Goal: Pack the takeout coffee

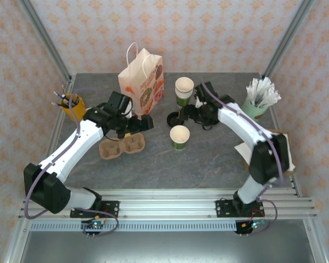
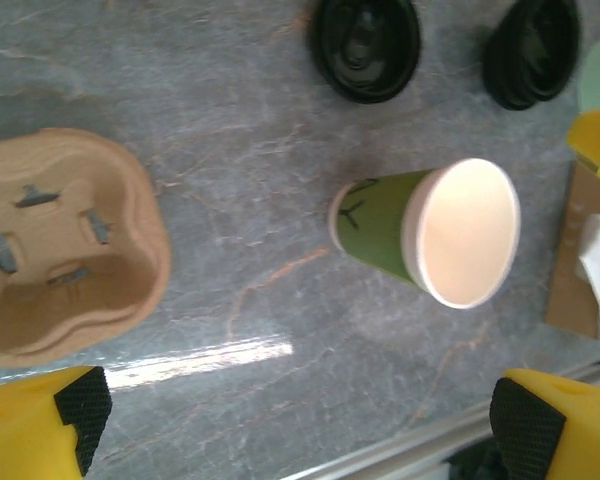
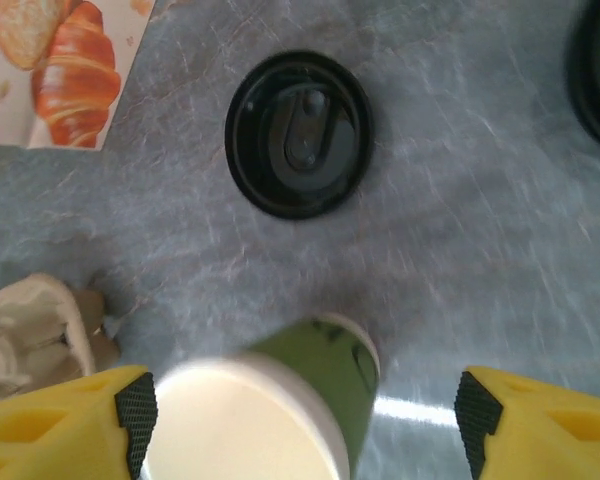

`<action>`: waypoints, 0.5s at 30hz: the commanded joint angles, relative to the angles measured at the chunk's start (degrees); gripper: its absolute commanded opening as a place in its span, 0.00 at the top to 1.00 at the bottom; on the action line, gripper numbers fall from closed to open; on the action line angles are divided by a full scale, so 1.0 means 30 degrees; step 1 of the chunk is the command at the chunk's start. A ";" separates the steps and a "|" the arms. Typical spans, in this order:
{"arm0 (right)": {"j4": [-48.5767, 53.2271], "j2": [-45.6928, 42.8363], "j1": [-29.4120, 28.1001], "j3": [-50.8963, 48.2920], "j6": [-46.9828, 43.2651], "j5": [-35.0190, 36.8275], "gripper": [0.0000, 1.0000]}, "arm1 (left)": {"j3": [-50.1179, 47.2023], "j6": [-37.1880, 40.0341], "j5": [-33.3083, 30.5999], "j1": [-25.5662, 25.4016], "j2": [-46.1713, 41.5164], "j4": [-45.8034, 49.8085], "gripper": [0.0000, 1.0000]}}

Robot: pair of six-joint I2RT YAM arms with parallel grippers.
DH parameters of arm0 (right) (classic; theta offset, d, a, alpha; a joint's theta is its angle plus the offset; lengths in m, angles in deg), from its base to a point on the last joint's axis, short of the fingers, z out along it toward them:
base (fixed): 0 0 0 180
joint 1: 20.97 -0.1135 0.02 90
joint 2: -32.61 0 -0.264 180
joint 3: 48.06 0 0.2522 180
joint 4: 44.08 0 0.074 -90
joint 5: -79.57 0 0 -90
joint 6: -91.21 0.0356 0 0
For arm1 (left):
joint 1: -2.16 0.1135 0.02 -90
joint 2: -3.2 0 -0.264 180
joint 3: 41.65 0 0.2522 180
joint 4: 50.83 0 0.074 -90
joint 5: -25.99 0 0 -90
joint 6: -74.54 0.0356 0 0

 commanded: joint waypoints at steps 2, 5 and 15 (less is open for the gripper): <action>-0.0068 0.2715 0.0056 0.1847 -0.1316 -0.0242 0.24 | -0.1112 -0.1335 -0.2029 -0.0057 -0.0682 -0.1525 0.00; 0.0699 0.4977 0.0056 0.3710 -0.2049 0.0254 0.28 | -0.1363 -0.1288 -0.2779 -0.0057 -0.1129 -0.1664 0.00; 0.0040 0.8098 -0.0494 0.4945 -0.1982 0.2783 0.32 | -0.2271 -0.0958 -0.4060 -0.0056 -0.1802 -0.1547 0.00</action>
